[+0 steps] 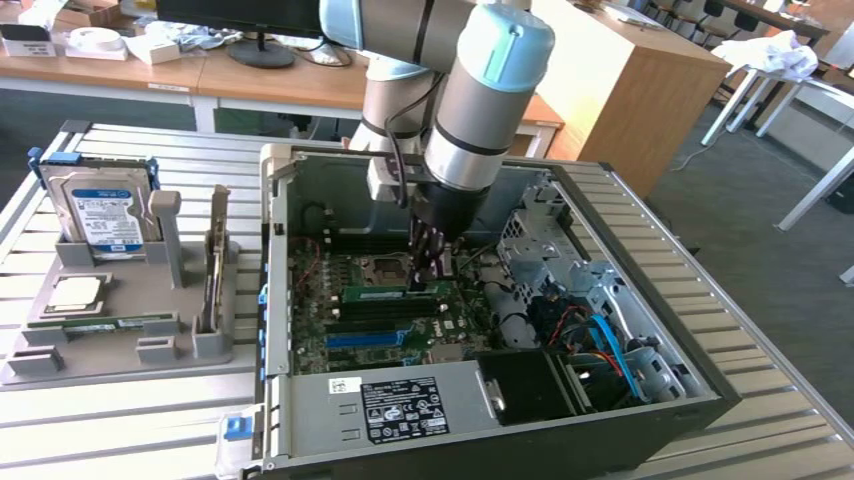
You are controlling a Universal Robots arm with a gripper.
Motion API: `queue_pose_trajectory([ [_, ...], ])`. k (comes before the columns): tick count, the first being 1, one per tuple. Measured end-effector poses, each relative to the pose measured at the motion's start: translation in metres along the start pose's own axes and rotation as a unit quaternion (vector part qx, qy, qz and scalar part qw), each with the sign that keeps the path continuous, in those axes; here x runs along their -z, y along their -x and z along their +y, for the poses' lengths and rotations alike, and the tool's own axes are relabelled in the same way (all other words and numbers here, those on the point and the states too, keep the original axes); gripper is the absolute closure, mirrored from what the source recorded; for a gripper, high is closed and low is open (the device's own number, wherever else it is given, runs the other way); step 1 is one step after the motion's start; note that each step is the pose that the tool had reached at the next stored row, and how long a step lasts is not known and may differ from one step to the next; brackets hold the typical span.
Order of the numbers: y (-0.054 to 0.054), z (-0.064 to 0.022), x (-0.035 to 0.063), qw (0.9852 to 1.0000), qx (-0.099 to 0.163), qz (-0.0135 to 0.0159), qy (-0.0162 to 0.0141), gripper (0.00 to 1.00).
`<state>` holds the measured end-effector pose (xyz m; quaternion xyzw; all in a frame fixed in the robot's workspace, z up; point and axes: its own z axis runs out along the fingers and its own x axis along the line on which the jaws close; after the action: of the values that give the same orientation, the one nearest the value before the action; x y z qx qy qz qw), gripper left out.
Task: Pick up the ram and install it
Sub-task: 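Insert the ram into the slot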
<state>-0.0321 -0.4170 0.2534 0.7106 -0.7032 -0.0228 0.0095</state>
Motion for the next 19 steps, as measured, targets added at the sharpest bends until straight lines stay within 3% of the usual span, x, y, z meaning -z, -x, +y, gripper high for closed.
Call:
queue_pose_trajectory([
  [19, -0.0012, -0.0003, -0.0084, 1.0, 0.0, 0.0001, -0.0002, 0.89],
])
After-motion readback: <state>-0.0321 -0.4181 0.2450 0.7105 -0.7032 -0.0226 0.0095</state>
